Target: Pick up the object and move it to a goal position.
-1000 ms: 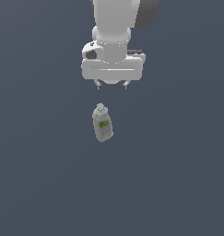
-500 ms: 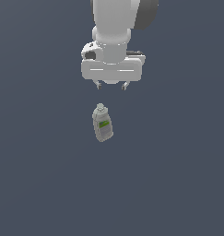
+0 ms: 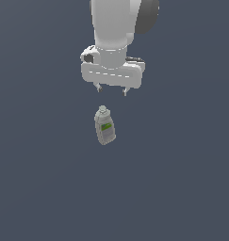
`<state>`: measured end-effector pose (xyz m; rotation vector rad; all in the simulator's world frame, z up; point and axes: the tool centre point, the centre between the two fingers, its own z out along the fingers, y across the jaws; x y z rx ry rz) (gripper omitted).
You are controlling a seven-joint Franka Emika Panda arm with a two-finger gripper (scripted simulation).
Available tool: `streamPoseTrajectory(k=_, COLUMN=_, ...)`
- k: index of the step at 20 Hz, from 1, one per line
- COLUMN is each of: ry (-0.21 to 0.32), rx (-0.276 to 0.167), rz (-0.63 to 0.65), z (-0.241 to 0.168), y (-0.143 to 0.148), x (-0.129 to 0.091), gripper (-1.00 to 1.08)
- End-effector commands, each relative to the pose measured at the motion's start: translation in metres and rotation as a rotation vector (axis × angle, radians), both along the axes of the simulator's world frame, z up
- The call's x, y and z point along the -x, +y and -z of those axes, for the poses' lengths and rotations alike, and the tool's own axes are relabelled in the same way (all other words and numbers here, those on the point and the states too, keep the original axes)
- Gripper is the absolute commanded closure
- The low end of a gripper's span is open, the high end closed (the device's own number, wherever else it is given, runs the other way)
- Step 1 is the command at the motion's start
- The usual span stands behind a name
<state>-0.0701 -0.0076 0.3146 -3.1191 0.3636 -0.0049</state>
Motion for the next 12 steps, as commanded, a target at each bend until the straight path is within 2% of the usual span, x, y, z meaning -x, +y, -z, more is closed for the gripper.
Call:
streamPoseTrajectory(k=1, ry=0.0, rx=-0.001, rz=0.065, z=0.003, y=-0.003, x=-0.002, gripper=-0.92)
streamPoseTrajectory(k=12, ry=0.002, rx=-0.002, rz=0.376, z=0.016, y=-0.018, x=-0.011, gripper=-0.92)
